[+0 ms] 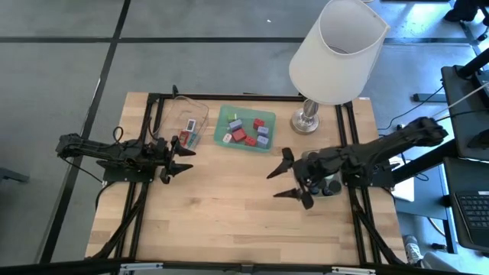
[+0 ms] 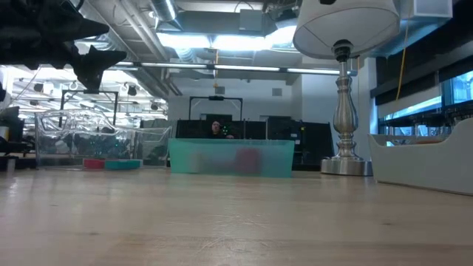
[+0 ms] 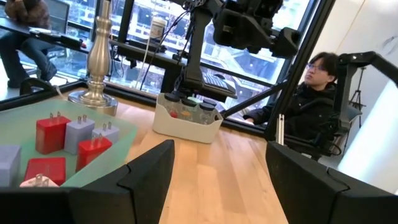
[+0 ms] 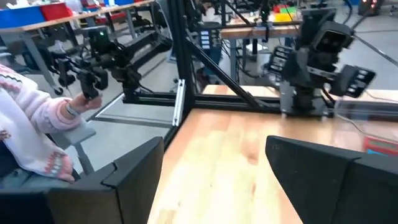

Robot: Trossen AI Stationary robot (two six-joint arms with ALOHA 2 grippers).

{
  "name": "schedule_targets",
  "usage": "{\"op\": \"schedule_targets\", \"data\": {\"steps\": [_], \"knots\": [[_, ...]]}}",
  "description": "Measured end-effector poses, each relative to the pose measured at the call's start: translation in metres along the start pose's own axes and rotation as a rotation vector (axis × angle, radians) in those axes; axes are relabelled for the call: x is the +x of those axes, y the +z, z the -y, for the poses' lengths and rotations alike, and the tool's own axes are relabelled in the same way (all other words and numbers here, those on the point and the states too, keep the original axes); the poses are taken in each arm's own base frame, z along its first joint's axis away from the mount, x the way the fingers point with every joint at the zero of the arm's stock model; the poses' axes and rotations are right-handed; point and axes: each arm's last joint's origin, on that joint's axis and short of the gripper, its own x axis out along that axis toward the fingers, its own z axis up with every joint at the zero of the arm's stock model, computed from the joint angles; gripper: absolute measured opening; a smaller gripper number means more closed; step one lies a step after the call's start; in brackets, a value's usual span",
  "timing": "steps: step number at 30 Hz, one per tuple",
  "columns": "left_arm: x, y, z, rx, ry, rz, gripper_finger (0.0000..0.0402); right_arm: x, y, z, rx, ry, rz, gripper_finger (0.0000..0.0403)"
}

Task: Pick & Place Office items
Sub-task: Return to Home Position

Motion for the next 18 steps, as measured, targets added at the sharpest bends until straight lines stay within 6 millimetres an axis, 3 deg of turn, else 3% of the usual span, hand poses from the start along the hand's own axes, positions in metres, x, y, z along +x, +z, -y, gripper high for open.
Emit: {"op": "schedule_targets", "data": {"steps": [12, 18], "knots": [[0.0, 0.0, 0.0, -0.031, 0.0, 0.0, 0.0251, -0.035, 0.007, 0.011, 0.024, -0.055, -0.033, 0.0288], [0.0, -0.002, -0.001, -0.097, 0.009, -0.024, 0.0251, -0.062, -0.023, 0.017, 0.044, -0.114, 0.048, 0.0288]]}}
